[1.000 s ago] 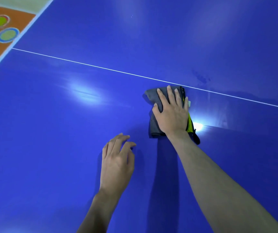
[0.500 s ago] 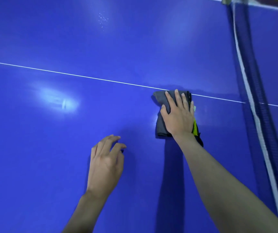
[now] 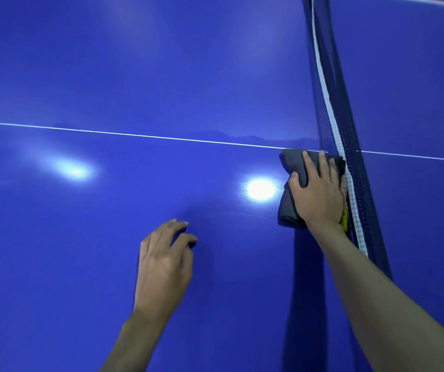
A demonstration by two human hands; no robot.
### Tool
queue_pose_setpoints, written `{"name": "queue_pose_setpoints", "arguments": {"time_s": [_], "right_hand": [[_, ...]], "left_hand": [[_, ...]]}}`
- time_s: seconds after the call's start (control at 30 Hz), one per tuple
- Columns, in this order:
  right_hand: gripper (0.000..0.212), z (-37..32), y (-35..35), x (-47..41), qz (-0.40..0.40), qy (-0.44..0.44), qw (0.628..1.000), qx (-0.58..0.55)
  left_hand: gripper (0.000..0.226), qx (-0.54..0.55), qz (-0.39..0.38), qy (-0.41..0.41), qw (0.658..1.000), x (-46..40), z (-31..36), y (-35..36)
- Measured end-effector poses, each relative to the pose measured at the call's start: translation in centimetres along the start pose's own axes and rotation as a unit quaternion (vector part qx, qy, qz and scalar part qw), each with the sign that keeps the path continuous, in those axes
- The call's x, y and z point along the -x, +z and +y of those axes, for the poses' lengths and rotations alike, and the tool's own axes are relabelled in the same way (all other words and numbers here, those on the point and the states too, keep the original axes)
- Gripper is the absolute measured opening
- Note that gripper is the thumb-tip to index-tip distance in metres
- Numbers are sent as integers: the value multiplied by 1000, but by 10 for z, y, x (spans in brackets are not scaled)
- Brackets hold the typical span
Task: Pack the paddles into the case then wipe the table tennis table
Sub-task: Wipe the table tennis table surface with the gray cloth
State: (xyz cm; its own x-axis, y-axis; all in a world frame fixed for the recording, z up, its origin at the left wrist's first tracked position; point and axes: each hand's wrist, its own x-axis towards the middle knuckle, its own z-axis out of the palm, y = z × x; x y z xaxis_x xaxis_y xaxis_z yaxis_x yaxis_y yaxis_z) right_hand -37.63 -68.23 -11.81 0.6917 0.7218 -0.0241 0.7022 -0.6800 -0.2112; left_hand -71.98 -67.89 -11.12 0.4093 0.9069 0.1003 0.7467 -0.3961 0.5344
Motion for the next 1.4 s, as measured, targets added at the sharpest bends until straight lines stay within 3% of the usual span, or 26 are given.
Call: {"name": "queue_pose_setpoints", "arguments": {"time_s": [0.13,0.33,0.77,0.97,1.17,1.4], "right_hand": [[64,-11,2,-23,-25,-3,999,27],[62,-57,19,-20,2,-34,998,58],[52,-316,81,48,25,-200,979,16],[43,-416,103,97,15,-313,949,-43],[33,-438,109,177,5,-378,919,-116],[38,-417,103,312,-38,-419,903,-82]], "left_hand": [[26,2,4,2,1000,-7,-3,-3],[23,4,26,-3,1000,-11,-31,-20],[25,12,87,-45,995,2,-146,-99],[28,9,102,-53,993,33,-204,-150],[29,5,97,-46,994,65,-251,-205],[26,22,94,-29,995,111,-273,-250]]}}
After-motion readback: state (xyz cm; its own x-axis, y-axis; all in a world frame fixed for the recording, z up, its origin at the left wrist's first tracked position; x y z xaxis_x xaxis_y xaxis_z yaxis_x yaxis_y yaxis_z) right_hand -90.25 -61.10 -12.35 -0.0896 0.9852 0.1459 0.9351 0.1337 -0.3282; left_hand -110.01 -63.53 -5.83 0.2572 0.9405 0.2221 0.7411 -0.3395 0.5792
